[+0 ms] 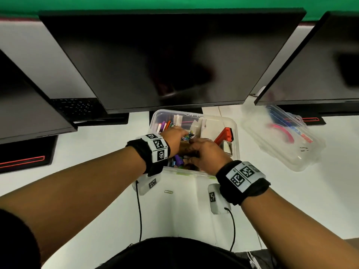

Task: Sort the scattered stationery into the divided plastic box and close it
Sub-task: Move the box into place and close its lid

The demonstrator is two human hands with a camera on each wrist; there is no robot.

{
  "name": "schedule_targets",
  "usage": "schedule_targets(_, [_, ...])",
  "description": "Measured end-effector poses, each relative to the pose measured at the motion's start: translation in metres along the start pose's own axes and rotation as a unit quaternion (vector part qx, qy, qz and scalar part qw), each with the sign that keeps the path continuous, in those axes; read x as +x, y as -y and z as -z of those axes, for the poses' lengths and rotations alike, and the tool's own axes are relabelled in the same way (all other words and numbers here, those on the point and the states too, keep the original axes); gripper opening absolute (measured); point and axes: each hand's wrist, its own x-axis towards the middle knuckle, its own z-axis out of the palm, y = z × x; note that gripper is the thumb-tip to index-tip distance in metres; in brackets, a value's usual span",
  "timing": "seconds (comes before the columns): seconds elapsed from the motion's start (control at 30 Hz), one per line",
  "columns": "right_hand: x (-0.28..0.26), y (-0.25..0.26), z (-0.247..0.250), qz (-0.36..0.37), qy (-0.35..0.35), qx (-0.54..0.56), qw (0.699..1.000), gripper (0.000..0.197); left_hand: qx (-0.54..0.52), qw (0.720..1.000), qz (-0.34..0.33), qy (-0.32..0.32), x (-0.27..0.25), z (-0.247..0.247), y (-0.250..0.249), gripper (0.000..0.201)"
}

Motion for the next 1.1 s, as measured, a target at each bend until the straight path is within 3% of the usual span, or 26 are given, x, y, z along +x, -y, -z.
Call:
schedule_targets(0.13, [0.010, 0.026, -0.011, 0.036, 0.016, 0.009, 0.999, 0.027, -0.018, 0.999, 0.030, -0.018, -0.022, 0.001, 0.031, 0.057])
schedule_targets(0.23, [0.005, 0.044, -0.018, 0.096, -0.028, 0.037, 0.994, 0.020, -0.042, 0.998, 0.041, -0.030, -0.037, -0.003, 0.053, 0.055])
schedule_targets(0.37, [-0.016, 0.055, -0.040, 0.214, 0.023, 0.022, 0.976, 0.016, -0.055, 0.997, 0.005, -0.060, -0.063, -0.004, 0.072, 0.044])
schedule_targets(0.53, [-0.029, 0.053, -0.067, 0.322, -0.061, -0.035, 0.944, 0.013, -0.023, 0.996, -0.031, -0.079, -0.093, -0.015, 0.097, 0.038])
schedule_targets(0.63, [-0.032, 0.052, -0.085, 0.348, -0.031, -0.058, 0.935, 0.017, -0.006, 0.996, -0.038, -0.085, -0.104, -0.020, 0.103, 0.040])
schedule_targets(0.8, [-0.028, 0.037, -0.122, 0.321, 0.080, -0.143, 0.933, 0.018, 0.043, 0.994, -0.036, -0.097, -0.103, -0.029, 0.097, 0.043])
schedule_targets(0.93, [-0.013, 0.017, -0.134, 0.195, 0.189, -0.220, 0.937, 0.033, 0.056, 0.993, -0.012, -0.101, -0.104, -0.035, 0.096, 0.046])
schedule_targets(1.1, [-0.013, 0.004, -0.146, 0.149, 0.160, -0.197, 0.956, 0.025, 0.058, 0.993, -0.008, -0.100, -0.106, -0.035, 0.095, 0.045])
